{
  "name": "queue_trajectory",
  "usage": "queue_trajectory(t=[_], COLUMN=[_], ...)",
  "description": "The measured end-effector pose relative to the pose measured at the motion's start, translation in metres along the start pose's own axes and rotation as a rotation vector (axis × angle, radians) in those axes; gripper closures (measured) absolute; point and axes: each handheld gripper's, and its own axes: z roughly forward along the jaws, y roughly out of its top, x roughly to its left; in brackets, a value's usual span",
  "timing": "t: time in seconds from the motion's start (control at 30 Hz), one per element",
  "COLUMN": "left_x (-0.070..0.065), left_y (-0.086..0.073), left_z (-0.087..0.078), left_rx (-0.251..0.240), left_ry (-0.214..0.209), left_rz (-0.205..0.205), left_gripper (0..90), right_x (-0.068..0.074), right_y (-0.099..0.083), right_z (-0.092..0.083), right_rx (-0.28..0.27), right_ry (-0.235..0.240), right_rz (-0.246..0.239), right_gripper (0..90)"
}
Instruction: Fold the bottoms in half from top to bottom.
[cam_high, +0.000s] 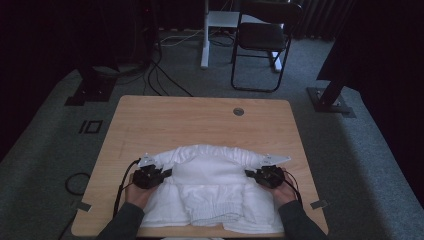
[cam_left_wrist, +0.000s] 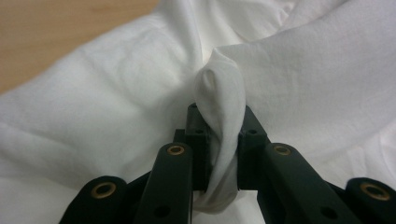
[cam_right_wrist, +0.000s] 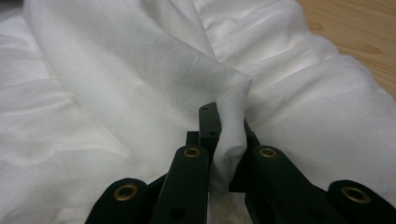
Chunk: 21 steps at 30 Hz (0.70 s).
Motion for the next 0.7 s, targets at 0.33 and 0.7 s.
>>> queue_trajectory(t=[0.33, 0.7], left_x=[0.017, 0.040], left_y=[0.059, 0.089], left_z=[0.037, 0.052], left_rx=[0.050, -0.008], left_ry=[0.160, 0.147], left_rz=[0.034, -0.081], left_gripper=[79.8, 80.8], right_x=[-0.023, -0.052], right_y=[0.023, 0.057], right_z=[0.033, 0.053], right_rx=[0.046, 0.065], right_ry=[-0.113, -0.174], right_rz=[0.068, 0.104], right_gripper=[88.2, 88.3])
